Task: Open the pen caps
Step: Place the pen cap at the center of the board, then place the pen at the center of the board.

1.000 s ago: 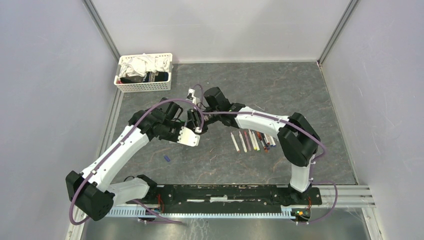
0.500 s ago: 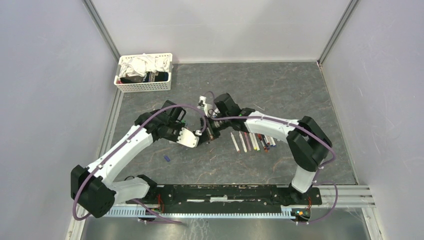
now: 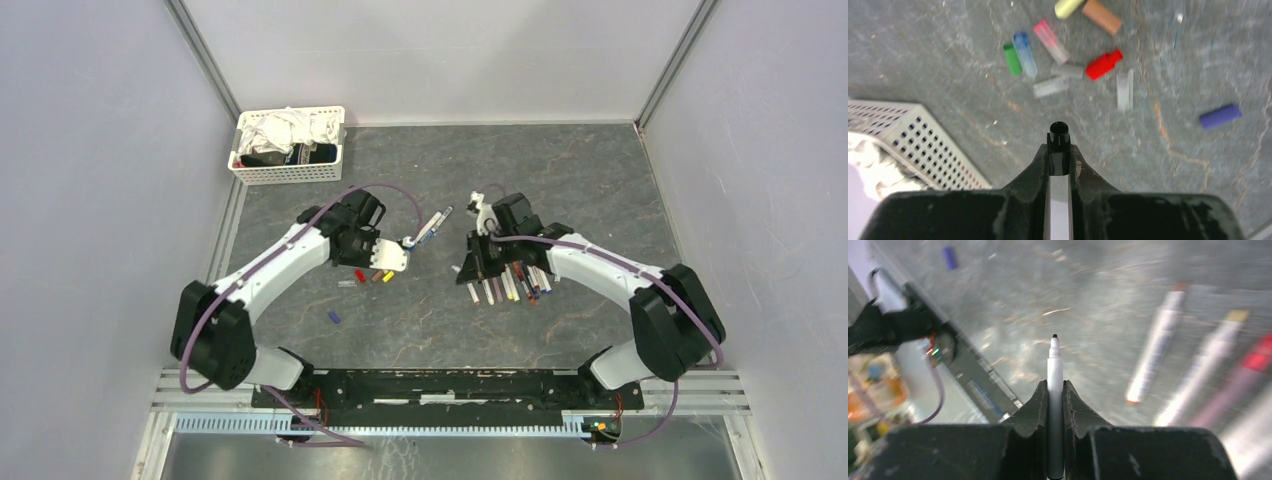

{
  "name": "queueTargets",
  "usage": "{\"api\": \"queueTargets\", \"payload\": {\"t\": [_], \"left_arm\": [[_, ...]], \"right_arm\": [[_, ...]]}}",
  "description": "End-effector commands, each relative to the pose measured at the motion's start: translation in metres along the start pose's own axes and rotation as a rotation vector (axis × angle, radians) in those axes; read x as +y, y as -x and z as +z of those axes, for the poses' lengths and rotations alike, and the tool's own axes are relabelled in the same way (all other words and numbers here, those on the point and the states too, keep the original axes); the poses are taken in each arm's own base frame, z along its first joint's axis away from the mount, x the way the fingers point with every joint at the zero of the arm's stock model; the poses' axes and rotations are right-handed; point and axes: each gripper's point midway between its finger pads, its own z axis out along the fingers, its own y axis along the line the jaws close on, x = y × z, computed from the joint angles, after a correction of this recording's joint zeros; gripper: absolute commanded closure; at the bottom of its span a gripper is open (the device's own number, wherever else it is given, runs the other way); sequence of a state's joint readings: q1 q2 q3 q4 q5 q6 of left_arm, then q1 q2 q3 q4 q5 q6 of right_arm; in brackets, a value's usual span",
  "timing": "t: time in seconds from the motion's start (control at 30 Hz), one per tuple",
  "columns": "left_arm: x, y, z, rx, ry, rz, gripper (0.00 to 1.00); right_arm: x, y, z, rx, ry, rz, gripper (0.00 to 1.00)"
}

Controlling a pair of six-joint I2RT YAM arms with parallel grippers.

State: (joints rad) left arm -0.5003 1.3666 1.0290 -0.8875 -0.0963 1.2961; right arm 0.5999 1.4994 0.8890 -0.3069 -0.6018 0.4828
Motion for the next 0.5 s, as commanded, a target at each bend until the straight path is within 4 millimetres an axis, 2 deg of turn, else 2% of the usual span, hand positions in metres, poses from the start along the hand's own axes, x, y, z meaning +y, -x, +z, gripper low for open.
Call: {"api": "queueTargets", "payload": {"t": [0.0, 0.13, 0.27, 0.3, 0.37, 0.47], "left_arm": [[0.008, 0.031, 0.024, -0.129, -0.032, -0.214, 0.97], [0.004, 0.031, 0.051, -0.099, -0.056, -0.277, 0.95], [0.000, 0.030, 0.070, -0.077, -0.069, -0.312, 0.85], [0.001, 0.030, 0.071, -0.076, -0.070, -0.321, 0.82], [0.001, 0.032, 0.070, -0.083, -0.073, -0.341, 0.71], [0.006, 0.036, 0.063, -0.104, -0.060, -0.358, 0.64]], "right_arm": [[-0.065, 0.028, -0.037, -0.173, -0.395, -0.060, 1.00], [-0.098, 0.038, -0.063, -0.252, -0.619, -0.076, 1.00], [-0.116, 0.033, -0.068, -0.247, -0.711, -0.078, 1.00], [-0.120, 0.031, -0.068, -0.244, -0.727, -0.078, 1.00], [-0.129, 0.027, -0.070, -0.242, -0.763, -0.083, 1.00], [-0.137, 0.022, -0.071, -0.240, -0.797, -0.086, 1.00]]}}
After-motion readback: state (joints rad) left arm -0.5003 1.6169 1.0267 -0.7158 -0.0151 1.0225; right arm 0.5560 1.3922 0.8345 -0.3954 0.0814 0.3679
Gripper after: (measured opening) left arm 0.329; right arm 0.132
